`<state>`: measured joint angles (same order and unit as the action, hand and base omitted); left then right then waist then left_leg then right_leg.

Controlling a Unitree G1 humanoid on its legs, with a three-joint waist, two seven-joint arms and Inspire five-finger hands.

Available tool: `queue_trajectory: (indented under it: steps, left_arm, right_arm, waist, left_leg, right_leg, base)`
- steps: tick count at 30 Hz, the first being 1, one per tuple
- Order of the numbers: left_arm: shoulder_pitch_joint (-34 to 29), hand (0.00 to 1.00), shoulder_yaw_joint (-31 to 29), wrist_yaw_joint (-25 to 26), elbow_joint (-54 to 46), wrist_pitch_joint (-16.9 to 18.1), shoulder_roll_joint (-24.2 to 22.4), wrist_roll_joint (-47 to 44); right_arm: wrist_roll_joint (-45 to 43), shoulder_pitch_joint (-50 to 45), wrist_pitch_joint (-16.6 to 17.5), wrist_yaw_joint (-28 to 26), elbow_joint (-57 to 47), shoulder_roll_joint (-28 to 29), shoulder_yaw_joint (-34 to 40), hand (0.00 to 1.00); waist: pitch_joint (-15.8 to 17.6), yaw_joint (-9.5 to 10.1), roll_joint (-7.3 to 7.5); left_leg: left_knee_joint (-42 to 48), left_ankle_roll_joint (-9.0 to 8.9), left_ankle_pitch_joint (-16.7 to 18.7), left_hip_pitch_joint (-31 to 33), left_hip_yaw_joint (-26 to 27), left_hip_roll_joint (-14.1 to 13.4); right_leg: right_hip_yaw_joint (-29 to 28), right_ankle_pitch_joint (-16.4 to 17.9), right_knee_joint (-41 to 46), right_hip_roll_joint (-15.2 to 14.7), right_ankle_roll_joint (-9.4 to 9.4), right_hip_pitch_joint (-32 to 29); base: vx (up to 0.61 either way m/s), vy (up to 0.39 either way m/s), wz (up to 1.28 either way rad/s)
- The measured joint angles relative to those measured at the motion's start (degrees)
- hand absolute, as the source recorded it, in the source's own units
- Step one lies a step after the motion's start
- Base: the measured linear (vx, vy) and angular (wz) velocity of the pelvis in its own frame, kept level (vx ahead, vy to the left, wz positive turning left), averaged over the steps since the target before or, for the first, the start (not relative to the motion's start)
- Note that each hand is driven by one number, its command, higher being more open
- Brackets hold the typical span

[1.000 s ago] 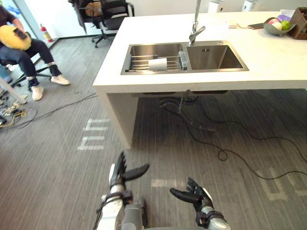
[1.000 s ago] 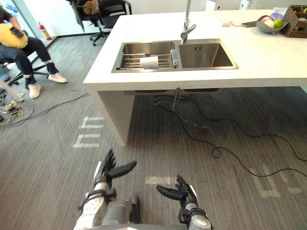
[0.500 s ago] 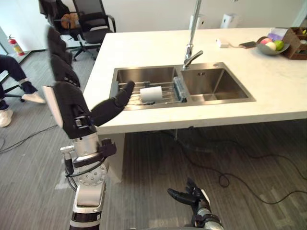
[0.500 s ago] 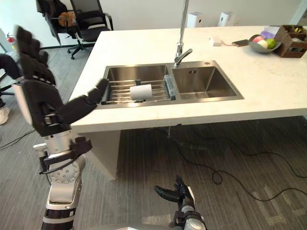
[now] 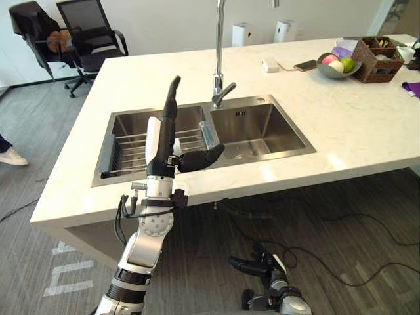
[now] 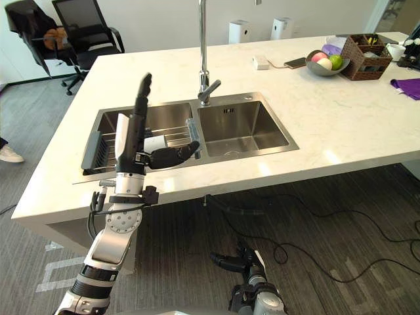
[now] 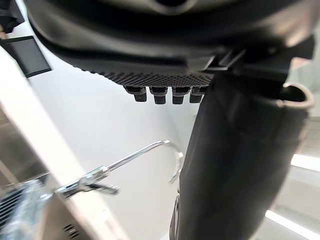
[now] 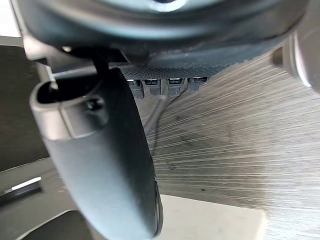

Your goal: Walk over to the sink, pick up the cup, carry it to the dishwasher, place the cup inside the dishwasher, then close the dishwasher door

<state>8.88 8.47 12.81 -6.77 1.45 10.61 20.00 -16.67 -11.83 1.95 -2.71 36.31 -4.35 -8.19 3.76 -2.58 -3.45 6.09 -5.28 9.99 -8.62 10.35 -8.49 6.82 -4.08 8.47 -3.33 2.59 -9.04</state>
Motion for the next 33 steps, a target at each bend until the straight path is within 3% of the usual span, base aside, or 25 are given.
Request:
queue_trajectory:
  steps: [8,17,24,27,33]
  left_arm:
    - [1.2,1.0,-0.5,-3.2,0.1,-7.1,3.4,6.5]
    - [14.7,1.0,0.1,-3.5,7.9,-9.9,8.1,6.5]
    - [27.1,1.0,1.7,-7.8,22.8,-10.3,14.2,5.2]
    - [29.5,1.0,2.1,-10.1,29.1,-10.1,17.6,4.0]
    - [30.2,1.0,2.1,-12.3,32.2,-10.1,20.2,2.5]
  right_arm:
    - [-0.1,-0.3,-0.7,-1.9,0.1,-0.4,-0.1,1.0]
    - [0.0,-0.1,0.0,-2.4,0.4,-0.2,-0.1,1.0]
    - [0.0,-0.1,1.7,-4.4,0.4,-0.1,0.1,1.0]
    - [-0.2,0.6,3.1,-5.6,1.1,0.7,0.6,1.0]
    - [-3.0,0.6,6.0,-6.5,1.2,0.8,1.2,1.0]
  waist:
    - [0.0,0.09,0.07]
    - [-0.2,-1.18,0.25]
    - [-0.2,-2.39,0.3]
    - [-0.1,-4.64,0.15]
    - [0.5,-6.28,-0.55]
  left_leg:
    - [-0.8,0.65,-0.5,0.5,1.0,1.6]
    - [-0.9,0.29,-0.7,0.2,1.5,1.7]
    - [-1.0,0.14,-0.8,0.1,3.4,1.9]
    - [-1.7,-0.01,-0.9,-0.6,4.1,2.0]
    - [-2.1,-0.35,-1.1,-1.1,4.2,1.9]
  right_leg:
    - [-0.8,-7.8,-13.4,-1.0,0.5,4.9]
    - [-1.5,-8.6,-13.8,-1.1,0.42,4.9]
    - [-3.2,-9.3,-13.7,-0.8,0.37,3.9]
    - [-3.6,-9.3,-13.8,-0.7,0.4,3.9]
    - [-3.5,-9.2,-13.7,-0.5,0.48,3.9]
  base:
    - [-0.03,0.031,-0.05]
    - [-0.04,-0.02,-0.04]
    - [-0.03,-0.015,-0.13]
    - [-0.01,-0.008,-0.13]
    - [0.0,-0.001,-0.01]
